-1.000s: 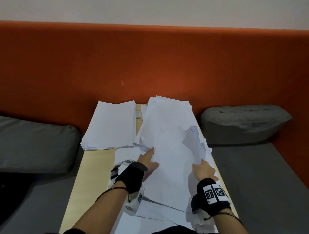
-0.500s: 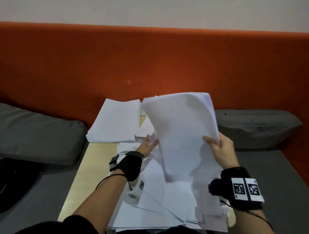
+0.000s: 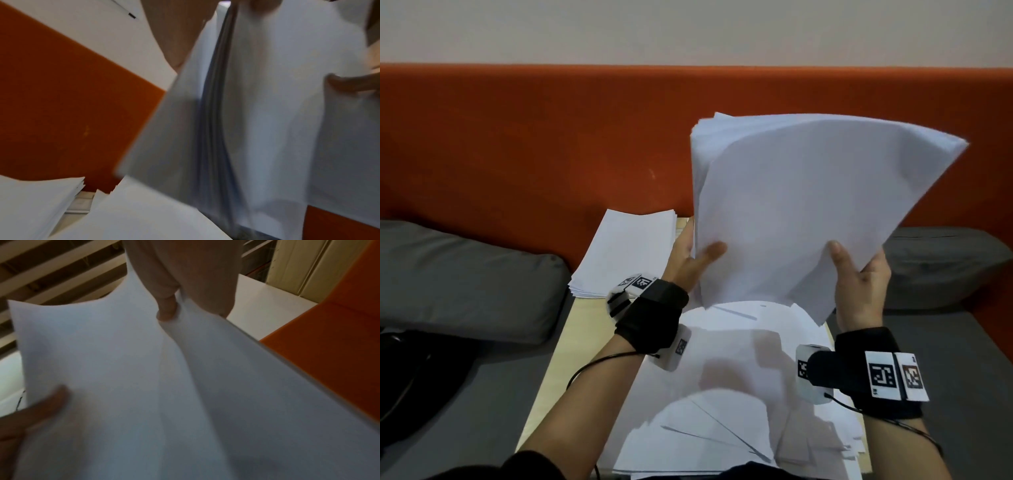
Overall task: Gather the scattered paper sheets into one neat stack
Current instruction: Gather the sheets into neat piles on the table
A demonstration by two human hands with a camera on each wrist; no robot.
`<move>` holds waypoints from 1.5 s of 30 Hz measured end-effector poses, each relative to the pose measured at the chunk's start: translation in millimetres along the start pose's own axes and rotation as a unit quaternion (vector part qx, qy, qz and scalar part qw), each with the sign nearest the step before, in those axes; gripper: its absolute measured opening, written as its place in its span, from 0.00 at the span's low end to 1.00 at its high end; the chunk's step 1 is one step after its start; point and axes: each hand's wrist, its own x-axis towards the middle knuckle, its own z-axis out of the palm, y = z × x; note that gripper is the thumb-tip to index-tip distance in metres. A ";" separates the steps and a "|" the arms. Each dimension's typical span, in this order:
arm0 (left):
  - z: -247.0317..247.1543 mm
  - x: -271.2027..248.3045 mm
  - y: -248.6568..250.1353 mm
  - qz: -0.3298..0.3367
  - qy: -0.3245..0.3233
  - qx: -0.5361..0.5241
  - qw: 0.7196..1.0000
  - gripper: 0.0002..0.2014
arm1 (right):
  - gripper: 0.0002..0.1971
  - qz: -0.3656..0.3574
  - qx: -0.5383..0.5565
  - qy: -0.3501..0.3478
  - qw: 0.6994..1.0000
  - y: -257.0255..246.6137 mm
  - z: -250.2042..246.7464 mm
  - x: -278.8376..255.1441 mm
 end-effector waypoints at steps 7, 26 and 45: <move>-7.9 -14.2 -22.2 0.019 0.128 0.041 0.991 0.18 | 0.30 0.018 0.015 -0.058 0.998 21.2 7.6 -5.9; -26.7 -33.1 -3.9 0.066 0.160 0.010 0.985 0.36 | 0.36 0.093 0.022 -0.150 0.984 35.3 14.9 -2.7; -17.9 -53.5 -39.6 -0.154 0.075 0.134 0.976 0.17 | 0.15 0.183 -0.083 -0.140 0.970 58.8 8.5 -14.6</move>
